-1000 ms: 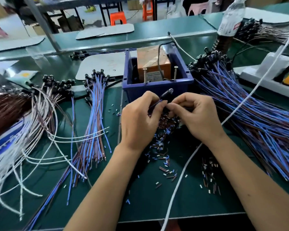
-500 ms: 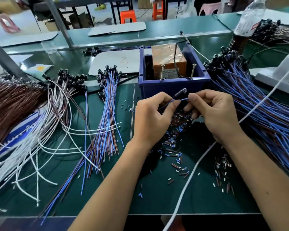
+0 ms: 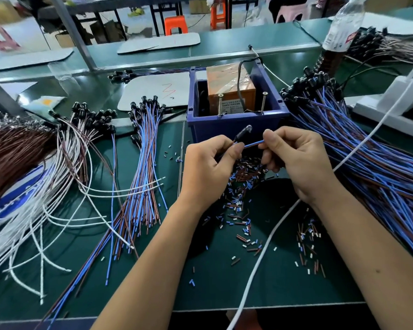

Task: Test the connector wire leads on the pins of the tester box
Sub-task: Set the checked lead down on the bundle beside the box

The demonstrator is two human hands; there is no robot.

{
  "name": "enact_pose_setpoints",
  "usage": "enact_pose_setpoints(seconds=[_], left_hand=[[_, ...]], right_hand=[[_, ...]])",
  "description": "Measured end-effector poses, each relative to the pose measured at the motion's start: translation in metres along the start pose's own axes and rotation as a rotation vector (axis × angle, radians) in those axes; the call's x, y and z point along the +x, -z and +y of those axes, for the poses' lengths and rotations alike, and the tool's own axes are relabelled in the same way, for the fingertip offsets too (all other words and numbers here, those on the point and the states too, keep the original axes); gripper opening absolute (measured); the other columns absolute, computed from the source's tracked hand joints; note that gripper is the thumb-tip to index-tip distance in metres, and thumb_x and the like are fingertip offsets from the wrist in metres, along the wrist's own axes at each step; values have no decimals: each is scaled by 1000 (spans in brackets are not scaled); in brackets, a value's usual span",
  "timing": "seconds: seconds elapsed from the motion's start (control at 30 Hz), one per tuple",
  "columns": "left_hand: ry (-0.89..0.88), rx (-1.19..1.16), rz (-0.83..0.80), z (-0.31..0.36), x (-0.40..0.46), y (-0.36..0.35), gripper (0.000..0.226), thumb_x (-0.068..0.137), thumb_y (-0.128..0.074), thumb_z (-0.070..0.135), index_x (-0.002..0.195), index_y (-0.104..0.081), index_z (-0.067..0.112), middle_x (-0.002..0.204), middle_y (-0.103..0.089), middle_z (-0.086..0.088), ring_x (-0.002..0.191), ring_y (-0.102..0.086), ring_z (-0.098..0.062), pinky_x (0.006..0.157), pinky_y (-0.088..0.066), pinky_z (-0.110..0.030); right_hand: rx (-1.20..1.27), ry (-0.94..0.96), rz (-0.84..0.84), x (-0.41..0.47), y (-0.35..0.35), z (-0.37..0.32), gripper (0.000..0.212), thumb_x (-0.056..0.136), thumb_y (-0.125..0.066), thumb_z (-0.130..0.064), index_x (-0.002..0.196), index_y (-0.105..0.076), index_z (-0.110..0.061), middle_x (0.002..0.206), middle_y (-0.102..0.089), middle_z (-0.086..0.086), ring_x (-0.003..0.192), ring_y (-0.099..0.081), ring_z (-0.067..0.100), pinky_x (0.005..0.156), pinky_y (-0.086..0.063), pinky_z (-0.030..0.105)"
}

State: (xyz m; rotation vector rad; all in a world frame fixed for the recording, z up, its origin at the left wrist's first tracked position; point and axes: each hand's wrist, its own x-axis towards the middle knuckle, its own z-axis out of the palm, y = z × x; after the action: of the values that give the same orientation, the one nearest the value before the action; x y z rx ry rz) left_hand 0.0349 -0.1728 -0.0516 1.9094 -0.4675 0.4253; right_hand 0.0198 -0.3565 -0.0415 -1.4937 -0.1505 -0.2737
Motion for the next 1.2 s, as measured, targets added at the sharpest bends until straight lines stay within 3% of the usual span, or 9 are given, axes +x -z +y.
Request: enact_pose_setpoints(seconds=[0.33,0.57,0.77,0.9,1.07,1.2], left_hand=[[29,-83,-61,4,-1,0,29,100,-65,25,71,-64,18,52,-45,9,48,-37,-14,46,-30,-36],[26,-103,-81,5,-2,0,29,99,-66,24,72,-64,16,51,-45,12,48,-36,-10,48,-29,-27],[55,-172,34,0,0,11,31,100,-64,26,71,-65,16,52,-48,1,49,-39,-15,49,-30,-31],[73,-227,85,3,0,3,30,102,-64,21,75,-68,9,53,-57,1,49,-51,-12,51,-40,-27],[79,-257,34,7,-5,-9,29,102,-62,19,76,-68,5,59,-63,1,55,-59,-17,55,-50,-40],[62,-263,17,6,-4,-9,27,102,-62,17,79,-69,7,64,-68,-2,60,-66,-22,60,-55,-42]], right_hand=[[-2,13,22,0,3,0,28,93,-71,-38,76,-75,-16,59,-64,7,48,-51,17,46,-41,25],[-2,28,26,0,4,1,28,91,-72,-40,76,-75,-17,57,-61,5,47,-50,14,47,-40,22],[-3,29,216,7,20,1,28,99,-70,-30,74,-74,-19,55,-58,1,45,-46,11,42,-38,21],[-60,6,90,0,-1,6,11,92,-77,-28,87,-78,-18,59,-63,1,44,-48,9,41,-37,19],[79,-22,16,-7,-28,5,24,82,-75,-33,93,-80,-12,61,-63,3,42,-45,10,37,-31,18],[145,-34,42,-10,-30,4,16,84,-75,-25,90,-80,-10,61,-64,4,40,-43,9,37,-28,17]])
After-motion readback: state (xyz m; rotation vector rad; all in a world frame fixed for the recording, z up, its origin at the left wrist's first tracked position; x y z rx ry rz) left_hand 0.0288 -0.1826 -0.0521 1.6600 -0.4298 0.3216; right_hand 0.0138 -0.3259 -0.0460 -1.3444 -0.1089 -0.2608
